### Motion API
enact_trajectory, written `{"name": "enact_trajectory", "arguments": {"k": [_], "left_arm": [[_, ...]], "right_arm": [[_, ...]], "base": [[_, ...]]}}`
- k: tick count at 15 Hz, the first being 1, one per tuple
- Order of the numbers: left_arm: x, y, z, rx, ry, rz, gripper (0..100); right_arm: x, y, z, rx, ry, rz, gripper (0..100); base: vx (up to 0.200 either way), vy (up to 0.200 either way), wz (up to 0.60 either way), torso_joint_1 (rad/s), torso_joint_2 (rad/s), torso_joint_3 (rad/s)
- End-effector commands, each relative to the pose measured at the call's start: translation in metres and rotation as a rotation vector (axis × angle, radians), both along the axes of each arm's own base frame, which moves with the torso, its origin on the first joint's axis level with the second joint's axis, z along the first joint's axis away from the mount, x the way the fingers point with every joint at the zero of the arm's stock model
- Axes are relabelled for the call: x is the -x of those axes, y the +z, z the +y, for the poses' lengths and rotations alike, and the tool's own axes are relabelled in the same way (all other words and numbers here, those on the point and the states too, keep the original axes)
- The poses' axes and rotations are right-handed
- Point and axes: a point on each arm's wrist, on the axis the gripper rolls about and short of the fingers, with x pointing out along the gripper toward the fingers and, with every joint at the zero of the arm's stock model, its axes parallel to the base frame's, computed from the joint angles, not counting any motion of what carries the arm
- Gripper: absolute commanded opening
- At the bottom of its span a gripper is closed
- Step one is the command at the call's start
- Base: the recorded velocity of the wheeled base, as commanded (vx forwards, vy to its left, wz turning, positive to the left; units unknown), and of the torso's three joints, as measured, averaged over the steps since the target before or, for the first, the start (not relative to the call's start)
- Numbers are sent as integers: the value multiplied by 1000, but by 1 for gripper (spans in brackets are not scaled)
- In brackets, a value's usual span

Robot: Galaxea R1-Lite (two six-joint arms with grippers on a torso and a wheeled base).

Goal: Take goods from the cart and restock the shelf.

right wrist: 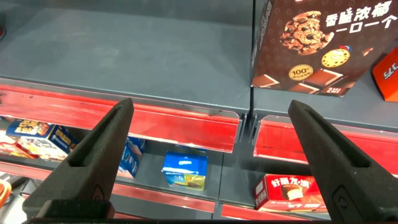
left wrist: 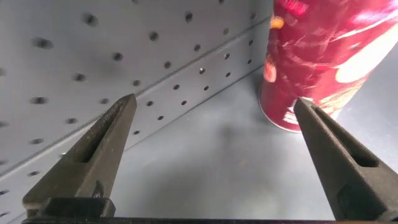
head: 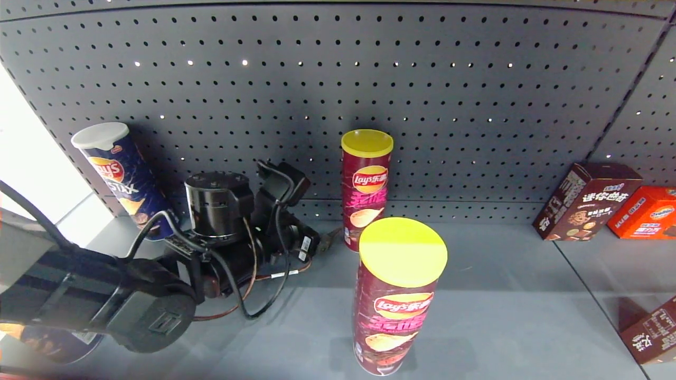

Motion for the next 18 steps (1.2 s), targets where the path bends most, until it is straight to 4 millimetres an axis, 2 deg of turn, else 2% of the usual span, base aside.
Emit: {"name": "enact_trajectory", "arguments": {"k": [1,2,4,5,9,10,11,14,18], "left_arm": [[44,19,12,20,-47,-30,100],[54,20,15,22,-55,-29,100],[95,23,33,41,-87,-31,100],[107,23,41,45,-85,-36,100],[171,10,75,73,-168,-46,100],[180,7,78,86,-191,-42,100],[203,-2,92,126,-226,-27,100],[238,-18,117,147,-262,-36,100],[273,-36,149,154,-264,-45,100]], "right_arm": [[0,0,0,0,-1,1,100],[0,0,0,0,-1,1,100],[0,0,0,0,1,1,100],[0,0,0,0,1,1,100],[0,0,0,0,1,1,100],[0,0,0,0,-1,1,100],[0,0,0,0,1,1,100],[0,0,0,0,-1,1,100],[0,0,0,0,1,1,100]], "base": [[0,0,0,0,0,0],[0,0,0,0,0,0],[0,0,0,0,0,0],[0,0,0,0,0,0],[0,0,0,0,0,0],[0,0,0,0,0,0],[0,0,0,0,0,0],[0,0,0,0,0,0],[0,0,0,0,0,0]]}}
